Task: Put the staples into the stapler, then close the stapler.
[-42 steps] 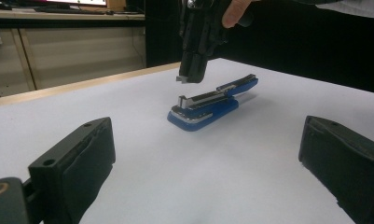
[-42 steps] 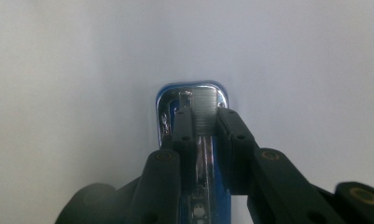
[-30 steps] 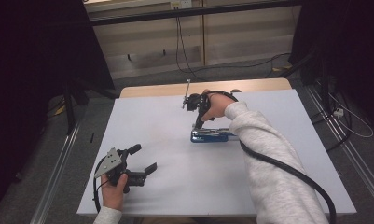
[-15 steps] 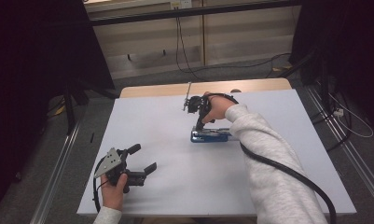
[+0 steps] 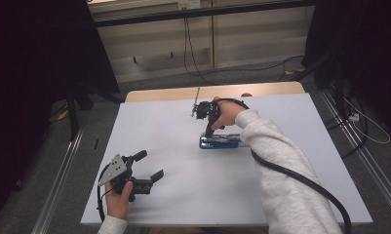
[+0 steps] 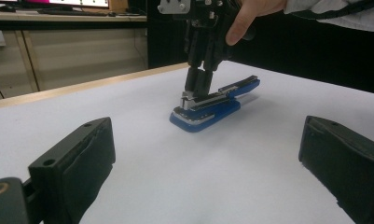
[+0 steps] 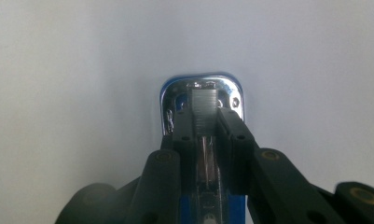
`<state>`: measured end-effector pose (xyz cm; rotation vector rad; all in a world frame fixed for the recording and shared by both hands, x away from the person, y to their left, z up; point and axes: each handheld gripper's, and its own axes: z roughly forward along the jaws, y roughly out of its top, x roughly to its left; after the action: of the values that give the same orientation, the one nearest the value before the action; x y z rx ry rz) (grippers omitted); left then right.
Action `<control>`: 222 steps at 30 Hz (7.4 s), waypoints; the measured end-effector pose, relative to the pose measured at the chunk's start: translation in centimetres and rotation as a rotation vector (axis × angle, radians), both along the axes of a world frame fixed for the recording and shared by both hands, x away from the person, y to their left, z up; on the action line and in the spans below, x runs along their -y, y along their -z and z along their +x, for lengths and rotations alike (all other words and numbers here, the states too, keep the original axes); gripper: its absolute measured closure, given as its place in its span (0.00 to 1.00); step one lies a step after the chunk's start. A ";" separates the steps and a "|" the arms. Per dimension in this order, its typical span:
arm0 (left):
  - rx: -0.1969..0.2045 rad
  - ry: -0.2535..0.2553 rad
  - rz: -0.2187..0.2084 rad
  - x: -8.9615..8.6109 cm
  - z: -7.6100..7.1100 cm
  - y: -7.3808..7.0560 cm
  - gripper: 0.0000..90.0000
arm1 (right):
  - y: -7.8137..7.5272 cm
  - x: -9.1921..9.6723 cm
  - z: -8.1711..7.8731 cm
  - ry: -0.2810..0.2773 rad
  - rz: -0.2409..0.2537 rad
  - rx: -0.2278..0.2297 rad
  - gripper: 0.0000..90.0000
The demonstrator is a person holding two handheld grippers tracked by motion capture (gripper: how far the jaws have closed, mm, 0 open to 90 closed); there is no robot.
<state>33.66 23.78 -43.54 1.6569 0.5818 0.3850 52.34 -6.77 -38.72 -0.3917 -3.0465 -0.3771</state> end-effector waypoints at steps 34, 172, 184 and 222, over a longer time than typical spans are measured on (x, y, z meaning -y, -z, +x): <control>-0.005 0.001 0.000 0.1 0.0 0.1 0.04 | 0.4 0.0 0.1 -0.005 -0.004 -0.007 0.87; -0.240 -0.078 0.175 8.8 8.1 0.6 0.75 | 2.2 21.8 -11.5 0.682 0.417 0.320 0.90; -0.314 -0.055 0.259 11.8 10.2 1.5 1.00 | 4.0 21.2 -11.2 0.709 0.326 0.338 1.00; -0.375 -0.024 0.346 14.4 11.5 2.8 1.00 | 4.6 19.7 -11.0 0.658 0.346 0.309 1.00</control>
<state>45.16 9.34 -46.35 2.0771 0.8496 0.1972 41.34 -26.47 -43.27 -1.4181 -2.9400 -1.0554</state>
